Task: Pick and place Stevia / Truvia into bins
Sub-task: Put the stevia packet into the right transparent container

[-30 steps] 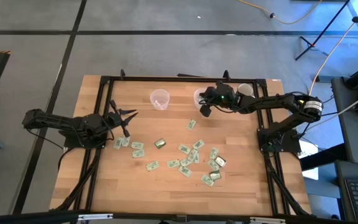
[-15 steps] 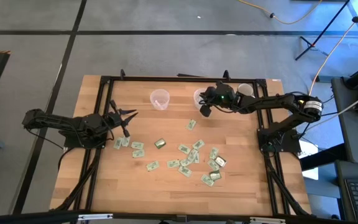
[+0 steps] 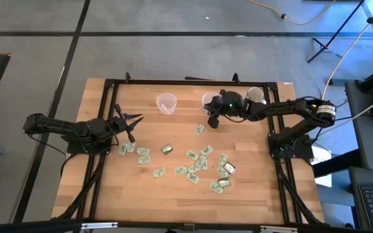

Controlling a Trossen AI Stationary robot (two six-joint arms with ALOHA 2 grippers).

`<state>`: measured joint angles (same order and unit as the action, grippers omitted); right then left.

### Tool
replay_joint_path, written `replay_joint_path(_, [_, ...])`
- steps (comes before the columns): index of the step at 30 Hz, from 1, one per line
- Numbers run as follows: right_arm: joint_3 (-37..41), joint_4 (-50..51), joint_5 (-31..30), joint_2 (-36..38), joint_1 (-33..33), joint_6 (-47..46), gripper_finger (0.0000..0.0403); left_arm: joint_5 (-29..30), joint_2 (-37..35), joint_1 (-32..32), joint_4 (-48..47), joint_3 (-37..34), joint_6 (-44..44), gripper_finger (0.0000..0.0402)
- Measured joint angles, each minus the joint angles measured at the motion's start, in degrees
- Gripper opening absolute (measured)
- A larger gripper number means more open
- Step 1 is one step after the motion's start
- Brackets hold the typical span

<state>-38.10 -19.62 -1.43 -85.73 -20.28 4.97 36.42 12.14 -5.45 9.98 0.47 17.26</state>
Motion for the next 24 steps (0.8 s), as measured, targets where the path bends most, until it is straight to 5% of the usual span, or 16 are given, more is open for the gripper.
replay_joint_path(11, [-0.03,7.11,3.1,-0.04,5.79,-3.55,0.0059,-0.02,0.02,-0.01,-0.01,0.02,0.0,0.0056])
replay_joint_path(24, [-0.09,-0.24,1.97,-10.65,11.59,-3.45,0.0059,-0.02,0.01,0.0,-0.02,0.0,0.0,0.0056])
